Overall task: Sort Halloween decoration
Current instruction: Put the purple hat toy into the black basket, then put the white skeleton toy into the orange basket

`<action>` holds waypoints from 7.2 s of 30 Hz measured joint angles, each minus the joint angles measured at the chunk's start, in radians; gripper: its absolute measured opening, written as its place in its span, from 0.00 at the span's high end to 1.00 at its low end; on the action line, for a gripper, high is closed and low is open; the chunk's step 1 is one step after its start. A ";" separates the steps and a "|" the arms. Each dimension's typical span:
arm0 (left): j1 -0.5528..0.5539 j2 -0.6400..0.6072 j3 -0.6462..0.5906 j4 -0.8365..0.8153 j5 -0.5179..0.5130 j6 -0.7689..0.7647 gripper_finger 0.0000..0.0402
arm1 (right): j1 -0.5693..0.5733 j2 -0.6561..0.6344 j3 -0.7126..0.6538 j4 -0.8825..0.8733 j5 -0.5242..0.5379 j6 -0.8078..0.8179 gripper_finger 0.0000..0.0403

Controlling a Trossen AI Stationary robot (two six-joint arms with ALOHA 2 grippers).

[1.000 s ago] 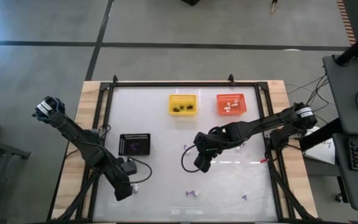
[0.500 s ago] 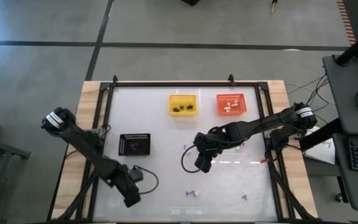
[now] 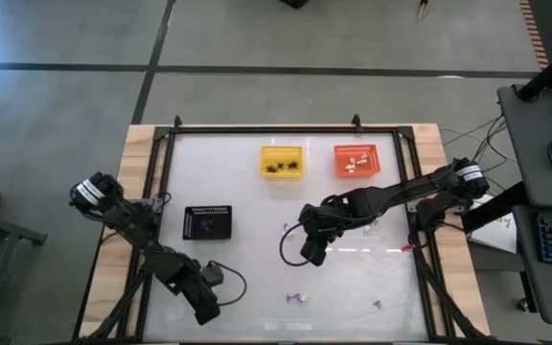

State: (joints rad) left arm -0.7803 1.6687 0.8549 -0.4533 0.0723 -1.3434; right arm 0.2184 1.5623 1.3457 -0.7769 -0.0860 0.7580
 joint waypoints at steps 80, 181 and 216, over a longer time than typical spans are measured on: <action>0.206 -0.712 -0.307 -0.460 -0.534 -0.017 1.00 | -0.001 0.000 0.000 0.028 0.078 0.111 0.73; 0.206 -0.708 -0.130 -0.377 -0.585 0.232 0.76 | 0.067 -0.003 -0.636 -0.140 0.200 1.149 0.97; 0.206 -0.709 -0.130 -0.383 -0.585 0.231 0.76 | 0.076 -0.139 -0.504 -0.213 0.296 1.026 0.98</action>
State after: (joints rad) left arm -0.5743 0.9596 0.7250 -0.8364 -0.5129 -1.1122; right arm 0.2943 1.4232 0.8420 -0.9903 0.2096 1.7842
